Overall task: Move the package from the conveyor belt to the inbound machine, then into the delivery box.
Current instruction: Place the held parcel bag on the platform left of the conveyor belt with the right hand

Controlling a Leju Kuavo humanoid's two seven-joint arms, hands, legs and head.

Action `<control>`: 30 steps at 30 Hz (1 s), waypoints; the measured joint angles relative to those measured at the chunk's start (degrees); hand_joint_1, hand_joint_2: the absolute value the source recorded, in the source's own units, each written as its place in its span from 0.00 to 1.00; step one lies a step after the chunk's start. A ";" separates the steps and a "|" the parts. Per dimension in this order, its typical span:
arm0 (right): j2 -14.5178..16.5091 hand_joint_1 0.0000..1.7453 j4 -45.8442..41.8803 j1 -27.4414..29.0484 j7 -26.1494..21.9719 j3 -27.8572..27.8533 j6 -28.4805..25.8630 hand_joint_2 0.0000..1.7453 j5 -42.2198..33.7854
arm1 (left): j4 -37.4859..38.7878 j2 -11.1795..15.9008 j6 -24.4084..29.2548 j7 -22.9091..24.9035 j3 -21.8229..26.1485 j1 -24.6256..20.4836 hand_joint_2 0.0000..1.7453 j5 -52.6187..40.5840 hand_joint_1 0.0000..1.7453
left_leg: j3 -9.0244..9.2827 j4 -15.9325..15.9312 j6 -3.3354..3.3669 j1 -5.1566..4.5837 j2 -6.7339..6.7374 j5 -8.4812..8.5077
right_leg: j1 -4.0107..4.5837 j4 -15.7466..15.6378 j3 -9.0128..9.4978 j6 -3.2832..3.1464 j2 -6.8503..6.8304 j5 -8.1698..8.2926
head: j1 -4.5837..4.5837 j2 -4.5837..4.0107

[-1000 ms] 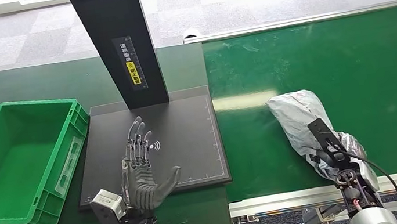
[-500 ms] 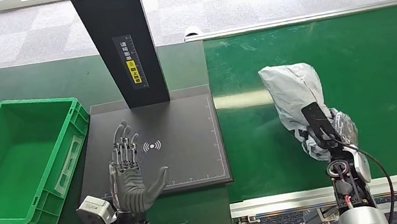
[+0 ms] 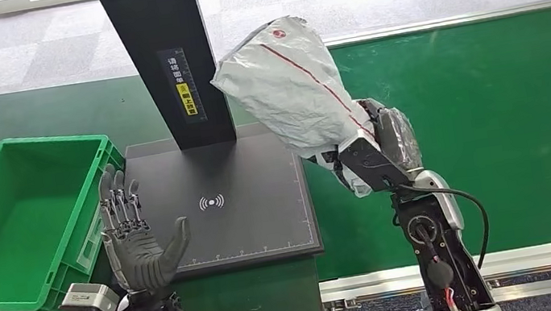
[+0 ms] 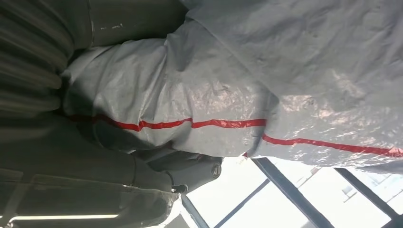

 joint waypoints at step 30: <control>6.79 0.00 32.30 -14.42 -2.47 19.86 7.34 1.00 1.75 | -0.14 1.28 3.20 1.41 8.06 -3.47 1.00 0.42 0.00 | -0.18 0.01 -0.07 0.06 -0.01 0.04 | 0.07 0.04 -0.18 -0.04 0.01 0.03 | 0.01 0.01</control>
